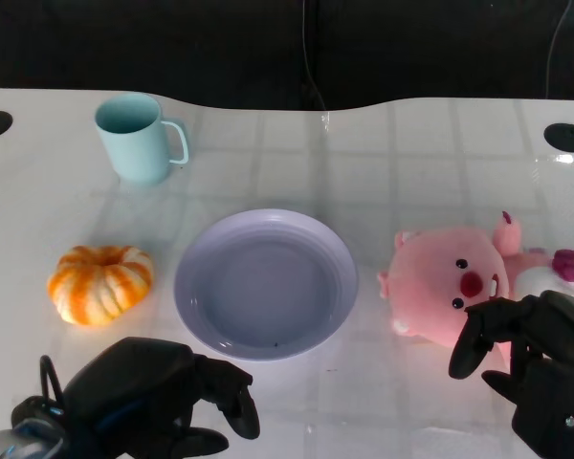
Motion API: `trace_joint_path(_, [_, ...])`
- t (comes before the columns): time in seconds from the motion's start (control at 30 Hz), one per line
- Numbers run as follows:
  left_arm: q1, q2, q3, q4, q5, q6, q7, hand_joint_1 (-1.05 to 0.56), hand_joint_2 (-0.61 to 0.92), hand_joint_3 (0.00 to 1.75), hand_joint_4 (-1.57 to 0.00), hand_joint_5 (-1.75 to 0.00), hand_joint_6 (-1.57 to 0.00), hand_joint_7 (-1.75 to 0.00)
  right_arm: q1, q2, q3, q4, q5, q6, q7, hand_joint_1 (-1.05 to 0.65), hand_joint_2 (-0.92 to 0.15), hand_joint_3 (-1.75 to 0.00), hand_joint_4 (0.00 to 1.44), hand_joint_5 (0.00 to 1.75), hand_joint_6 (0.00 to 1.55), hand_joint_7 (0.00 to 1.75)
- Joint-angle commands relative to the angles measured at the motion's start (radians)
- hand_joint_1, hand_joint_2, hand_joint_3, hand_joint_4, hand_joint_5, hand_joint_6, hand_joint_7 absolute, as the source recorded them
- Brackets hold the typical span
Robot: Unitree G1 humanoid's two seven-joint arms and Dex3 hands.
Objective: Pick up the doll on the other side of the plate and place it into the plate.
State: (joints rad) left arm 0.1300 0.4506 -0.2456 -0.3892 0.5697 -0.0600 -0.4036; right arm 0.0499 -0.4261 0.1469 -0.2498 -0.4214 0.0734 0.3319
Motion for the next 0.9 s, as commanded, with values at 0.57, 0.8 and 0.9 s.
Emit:
trace_joint_path(0.57, [-0.006,0.010,0.006,-0.002,-0.005,-0.002,-0.005,-0.22,0.92,0.22,-0.72,-1.33,-0.88,-0.69,-0.004,-0.017,-0.008,-0.009,-0.005,0.006,0.000,-0.09,-0.60,-0.83,0.79,1.51,0.87,0.94])
trace_joint_path(0.8, [-0.007,0.010,0.004,-0.005,-0.003,0.008,-0.012,-0.22,0.92,0.23,-0.72,-1.32,-0.87,-0.68,-0.003,-0.005,-0.014,-0.006,-0.008,0.008,-0.024,-0.09,-0.62,-0.76,0.77,1.56,0.86,0.94])
trace_joint_path(0.9, [-0.006,0.010,0.003,-0.006,-0.001,0.008,-0.011,-0.22,0.92,0.23,-0.72,-1.33,-0.87,-0.68,0.002,0.006,-0.027,-0.013,0.001,0.001,-0.052,-0.10,-0.69,-0.60,0.72,1.44,0.82,0.82])
